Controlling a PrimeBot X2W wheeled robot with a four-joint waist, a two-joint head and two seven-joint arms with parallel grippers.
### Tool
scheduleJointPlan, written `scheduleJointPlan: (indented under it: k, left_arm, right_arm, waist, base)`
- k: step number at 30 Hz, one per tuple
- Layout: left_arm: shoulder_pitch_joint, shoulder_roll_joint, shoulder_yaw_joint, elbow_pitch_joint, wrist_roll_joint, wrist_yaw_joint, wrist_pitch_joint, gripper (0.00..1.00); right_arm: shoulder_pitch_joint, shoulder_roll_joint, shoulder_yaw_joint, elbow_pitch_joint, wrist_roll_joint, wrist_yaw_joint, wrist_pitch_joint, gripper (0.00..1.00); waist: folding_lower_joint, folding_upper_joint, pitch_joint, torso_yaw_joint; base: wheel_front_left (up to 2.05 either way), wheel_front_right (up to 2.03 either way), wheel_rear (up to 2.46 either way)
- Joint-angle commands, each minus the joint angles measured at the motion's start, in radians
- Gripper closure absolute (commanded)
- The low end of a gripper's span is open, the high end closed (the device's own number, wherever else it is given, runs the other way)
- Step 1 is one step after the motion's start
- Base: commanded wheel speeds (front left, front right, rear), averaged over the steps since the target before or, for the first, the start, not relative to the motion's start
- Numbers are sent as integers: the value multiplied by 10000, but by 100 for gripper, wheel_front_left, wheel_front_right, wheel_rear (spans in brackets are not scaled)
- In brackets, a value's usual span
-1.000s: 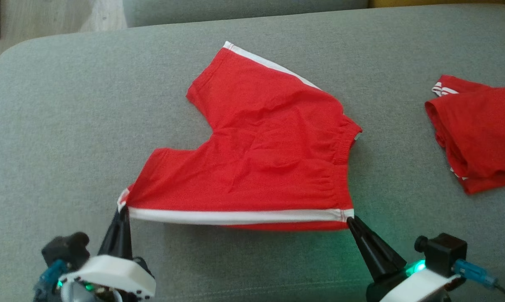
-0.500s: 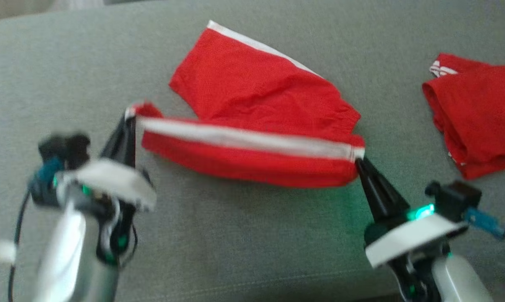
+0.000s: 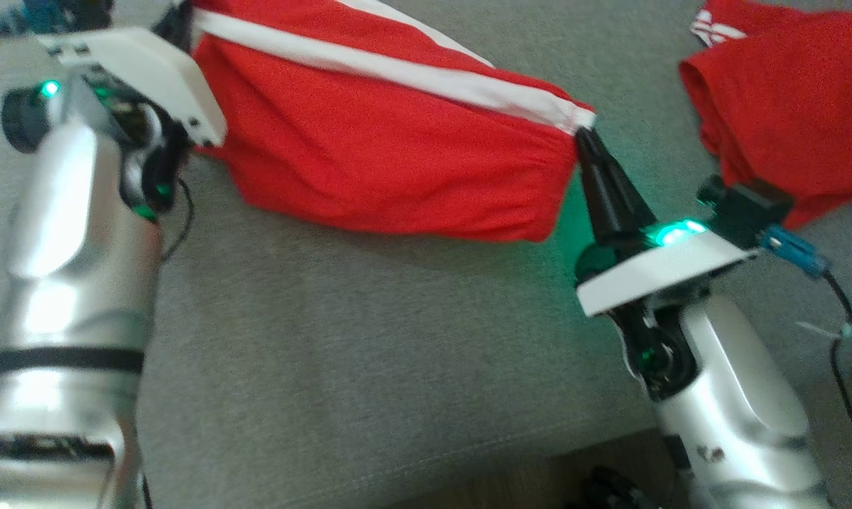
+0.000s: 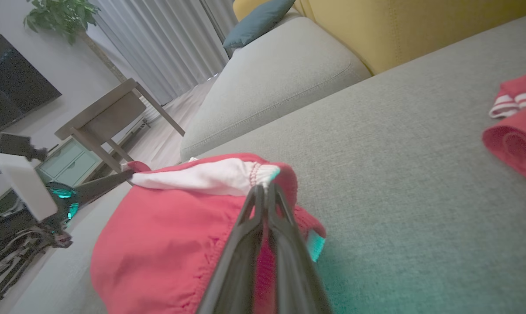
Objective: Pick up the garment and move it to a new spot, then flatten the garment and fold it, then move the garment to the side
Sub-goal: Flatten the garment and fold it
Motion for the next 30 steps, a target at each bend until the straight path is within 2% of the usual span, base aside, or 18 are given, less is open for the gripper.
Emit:
scheduleJointPlan:
  k: [1,6,11,14,15,16,17,18,19,21,24,27,30]
  left_arm:
    - [-611,417,292,114,123,57,-92,100]
    - [-1890,615,311,2003,116,-78,-143,100]
    - [-2622,707,216,3274,177,-183,-466,100]
    - [-2954,722,217,3788,73,-473,-804,100]
    - [-3044,706,189,3954,79,-501,-894,79]
    - [-3044,706,189,3954,79,-501,-894,79]
    - [-3118,679,167,4126,71,-528,-943,23]
    - [-3181,656,197,4278,11,-565,-1025,0]
    - [-3235,650,203,4413,-22,-604,-1130,0]
    - [-3289,651,160,4631,-30,-697,-1407,0]
    - [-3226,666,-30,4514,154,-786,-2901,0]
    - [-2917,685,-175,4282,388,-581,-4039,0]
    - [-2352,680,-192,3641,583,-155,-4454,0]
  right_arm:
    - [-314,130,329,-129,153,65,-209,100]
    - [-1096,142,1029,602,873,65,-781,100]
    - [-1646,144,1707,1186,1443,65,-1261,100]
    - [-1915,145,2116,1453,1768,65,-1442,100]
    - [-1992,145,2234,1527,1874,65,-1490,100]
    - [-1992,145,2234,1527,1874,65,-1490,100]
    - [-2064,145,2342,1603,1951,65,-1531,61]
    - [-2121,145,2422,1674,2005,65,-1580,21]
    - [-2173,145,2482,1739,1998,65,-1639,0]
    - [-2240,114,2522,1871,1804,65,-1755,0]
    - [-2086,-224,2180,1824,958,65,-1980,0]
    - [-1700,-547,1532,1512,-84,65,-2043,0]
    - [-1162,-744,604,814,-1193,65,-2059,0]
  waist:
    - [0,0,493,-543]
    - [0,0,840,-1070]
    - [0,0,973,-1382]
    - [0,0,1036,-1510]
    - [0,0,1055,-1526]
    - [0,0,1055,-1526]
    - [0,0,1069,-1533]
    - [0,0,1078,-1540]
    - [0,0,1075,-1541]
    - [0,0,1044,-1492]
    - [0,0,867,-1258]
    - [0,0,652,-987]
    - [0,0,368,-664]
  base:
    - [0,0,0]
    - [0,0,0]
    - [0,0,0]
    - [0,0,0]
    - [0,0,0]
    - [0,0,0]
    - [0,0,0]
    - [0,0,0]
    - [0,0,0]
    - [0,0,0]
    - [0,0,0]
    - [0,0,0]
    - [0,0,0]
